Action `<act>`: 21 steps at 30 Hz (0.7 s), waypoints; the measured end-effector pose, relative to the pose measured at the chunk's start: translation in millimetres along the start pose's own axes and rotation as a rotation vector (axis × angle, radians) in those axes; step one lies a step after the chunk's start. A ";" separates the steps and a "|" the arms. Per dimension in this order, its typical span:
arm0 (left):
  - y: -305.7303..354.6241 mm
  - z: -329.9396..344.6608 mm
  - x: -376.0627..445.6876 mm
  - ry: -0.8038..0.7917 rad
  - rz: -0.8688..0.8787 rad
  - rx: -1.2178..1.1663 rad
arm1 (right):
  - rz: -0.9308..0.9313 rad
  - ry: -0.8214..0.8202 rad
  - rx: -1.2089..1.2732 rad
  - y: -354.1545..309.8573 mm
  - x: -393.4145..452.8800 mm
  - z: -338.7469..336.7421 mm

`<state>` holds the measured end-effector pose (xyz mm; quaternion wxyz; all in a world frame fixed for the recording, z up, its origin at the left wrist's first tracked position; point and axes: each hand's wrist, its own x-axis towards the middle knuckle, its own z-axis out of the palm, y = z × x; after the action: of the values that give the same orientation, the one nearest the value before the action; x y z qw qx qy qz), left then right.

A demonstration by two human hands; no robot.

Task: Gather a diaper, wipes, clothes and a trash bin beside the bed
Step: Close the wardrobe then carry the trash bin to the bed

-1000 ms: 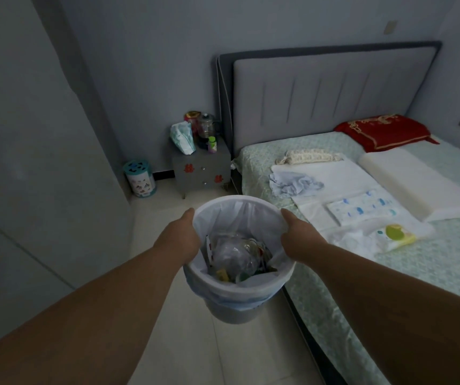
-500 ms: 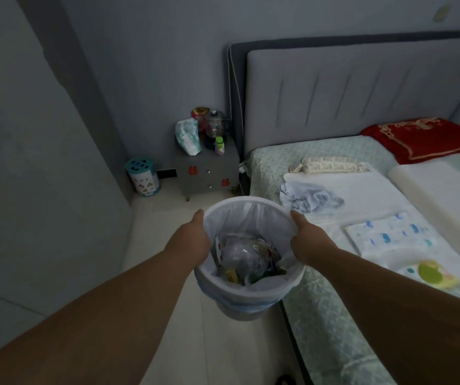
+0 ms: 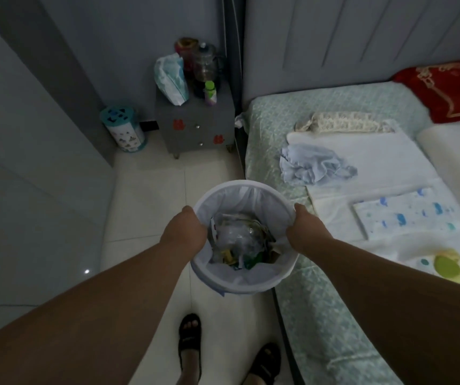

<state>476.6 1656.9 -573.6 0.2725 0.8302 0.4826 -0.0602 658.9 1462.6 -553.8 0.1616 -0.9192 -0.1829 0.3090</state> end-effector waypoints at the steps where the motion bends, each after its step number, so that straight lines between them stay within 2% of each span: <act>1: -3.4 9.4 8.7 -0.019 -0.010 -0.006 | 0.023 -0.017 0.009 2.0 10.9 7.6; 7: -30.2 69.3 68.2 -0.130 -0.049 0.007 | 0.174 -0.066 0.082 25.9 72.9 70.3; 14: -73.7 167.9 138.8 -0.255 -0.116 -0.049 | 0.322 -0.088 0.195 72.6 150.1 173.0; 21: -112.5 267.1 178.4 -0.350 -0.174 -0.106 | 0.403 -0.132 0.240 118.6 205.0 255.3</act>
<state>520.3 1701.1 -908.2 0.3892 0.7466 0.5005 -0.2015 678.9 1494.6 -900.1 0.1926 -0.8891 0.0320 0.4141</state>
